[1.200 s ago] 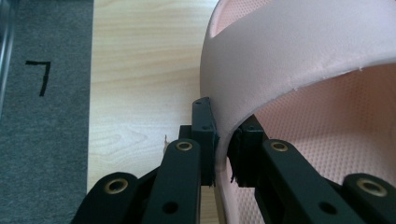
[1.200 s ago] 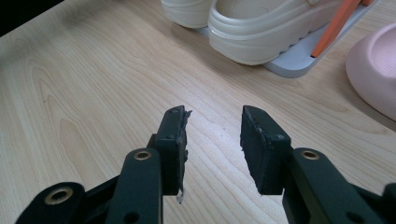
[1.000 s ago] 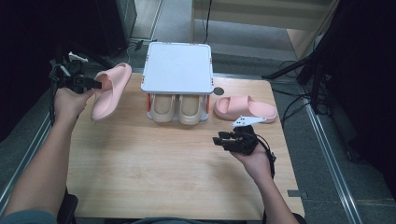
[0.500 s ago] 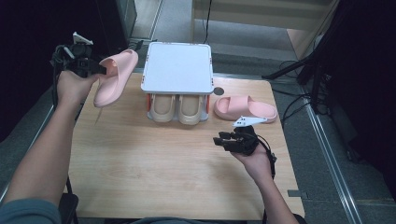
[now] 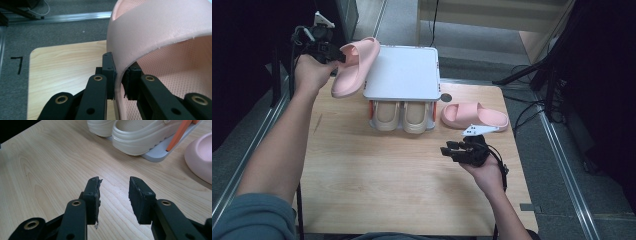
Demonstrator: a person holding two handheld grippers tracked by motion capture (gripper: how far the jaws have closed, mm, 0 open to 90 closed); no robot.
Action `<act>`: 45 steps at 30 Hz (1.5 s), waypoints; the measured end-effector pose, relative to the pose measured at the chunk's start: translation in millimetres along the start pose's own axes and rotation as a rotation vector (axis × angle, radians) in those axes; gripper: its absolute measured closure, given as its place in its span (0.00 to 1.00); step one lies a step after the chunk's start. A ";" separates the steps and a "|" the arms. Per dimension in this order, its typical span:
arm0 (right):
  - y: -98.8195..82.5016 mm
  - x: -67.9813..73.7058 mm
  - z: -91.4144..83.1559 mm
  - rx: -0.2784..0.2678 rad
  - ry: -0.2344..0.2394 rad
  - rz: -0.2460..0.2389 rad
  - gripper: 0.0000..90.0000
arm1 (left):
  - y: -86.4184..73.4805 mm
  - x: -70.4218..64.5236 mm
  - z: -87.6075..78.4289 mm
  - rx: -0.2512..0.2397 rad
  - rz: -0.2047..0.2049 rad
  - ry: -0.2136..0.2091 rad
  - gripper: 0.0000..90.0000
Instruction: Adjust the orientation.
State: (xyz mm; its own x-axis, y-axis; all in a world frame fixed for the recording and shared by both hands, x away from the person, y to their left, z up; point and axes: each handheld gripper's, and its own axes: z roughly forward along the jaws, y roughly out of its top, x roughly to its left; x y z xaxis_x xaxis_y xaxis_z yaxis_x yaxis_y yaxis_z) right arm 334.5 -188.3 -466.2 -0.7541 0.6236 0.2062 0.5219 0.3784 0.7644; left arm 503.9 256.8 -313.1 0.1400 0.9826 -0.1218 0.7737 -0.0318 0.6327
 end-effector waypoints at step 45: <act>-2.7 -1.1 -6.3 -0.010 -0.008 -0.001 0.68 | 10.8 -60.9 30.3 -0.047 0.065 -0.100 0.67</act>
State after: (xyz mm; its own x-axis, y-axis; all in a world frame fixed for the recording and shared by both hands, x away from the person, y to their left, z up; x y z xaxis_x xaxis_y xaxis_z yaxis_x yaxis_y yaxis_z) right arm 331.4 -194.3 -464.7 -0.7513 0.6287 0.2005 0.5170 0.3720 0.7709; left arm 522.5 191.0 -322.0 0.2513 0.9557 -0.1533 0.7314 -0.0838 0.6768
